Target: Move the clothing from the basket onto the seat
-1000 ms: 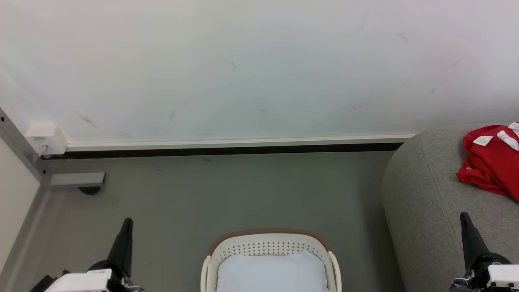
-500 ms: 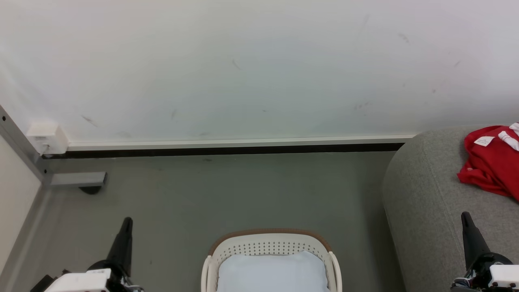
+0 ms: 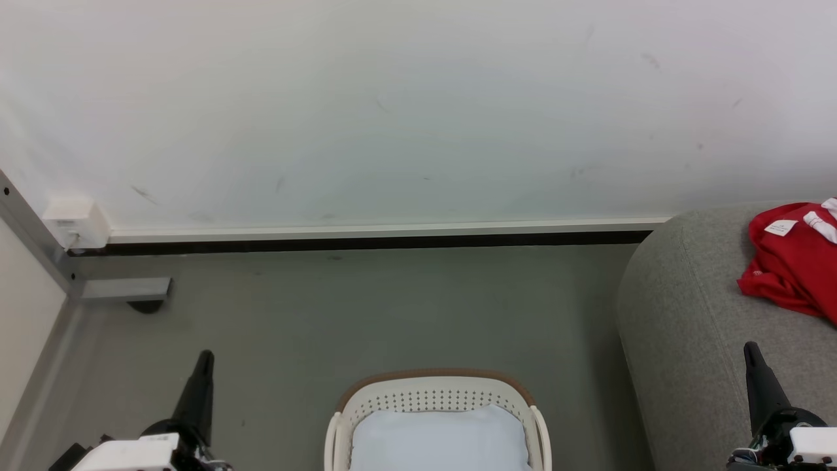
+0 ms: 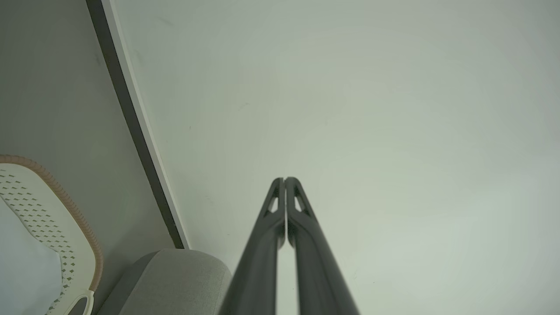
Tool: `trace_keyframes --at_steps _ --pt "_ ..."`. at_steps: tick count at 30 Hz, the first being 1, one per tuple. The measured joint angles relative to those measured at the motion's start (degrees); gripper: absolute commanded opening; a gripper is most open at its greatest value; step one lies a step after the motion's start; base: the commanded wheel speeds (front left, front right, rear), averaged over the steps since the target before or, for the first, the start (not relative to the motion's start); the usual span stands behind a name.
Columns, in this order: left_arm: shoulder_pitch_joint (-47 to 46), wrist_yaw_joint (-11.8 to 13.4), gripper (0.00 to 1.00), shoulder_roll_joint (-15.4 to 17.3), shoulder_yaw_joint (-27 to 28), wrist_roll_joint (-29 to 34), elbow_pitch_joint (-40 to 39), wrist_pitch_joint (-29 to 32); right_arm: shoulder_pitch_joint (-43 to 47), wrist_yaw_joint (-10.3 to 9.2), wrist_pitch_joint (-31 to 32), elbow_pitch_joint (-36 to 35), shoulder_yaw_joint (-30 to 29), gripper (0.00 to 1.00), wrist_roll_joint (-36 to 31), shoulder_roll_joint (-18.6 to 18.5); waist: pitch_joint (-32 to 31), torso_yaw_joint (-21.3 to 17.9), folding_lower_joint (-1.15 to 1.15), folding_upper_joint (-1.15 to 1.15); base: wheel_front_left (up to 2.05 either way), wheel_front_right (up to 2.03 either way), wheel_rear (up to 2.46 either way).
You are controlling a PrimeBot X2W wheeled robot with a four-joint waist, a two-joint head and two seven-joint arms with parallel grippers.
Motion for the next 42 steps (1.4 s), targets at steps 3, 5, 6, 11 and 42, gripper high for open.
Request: trace_keyframes --at_steps 3,5,6,11,42 --pt "0.0 -0.01 0.0 0.0 0.0 0.0 0.0 0.0 0.0 0.0 0.0 0.0 -0.01 0.0 0.0 0.0 0.0 0.0 0.0 0.0 0.0 0.0 0.0" --pt "0.0 -0.01 0.0 0.0 0.0 0.0 0.0 0.0 0.0 0.0 0.0 0.0 0.0 0.0 0.0 0.0 0.0 0.0 0.0 0.0 0.0 0.0 0.0" --pt "0.0 0.0 0.0 0.0 0.0 0.0 0.0 0.0 0.0 0.0 0.0 0.0 -0.01 0.0 0.0 0.0 0.0 0.0 0.0 0.0 0.0 0.0 0.0" --pt "-0.01 0.0 0.0 0.0 0.0 0.0 0.0 0.0 0.0 0.0 0.0 -0.01 -0.02 0.0 0.0 0.0 0.0 0.0 0.0 0.0 0.0 0.0 0.0" --pt "-0.01 -0.01 0.0 0.01 0.0 0.0 -0.01 0.0 0.01 0.0 0.01 -0.01 -0.02 0.0 0.0 0.0 0.0 0.0 0.0 0.0 0.0 0.0 0.0"
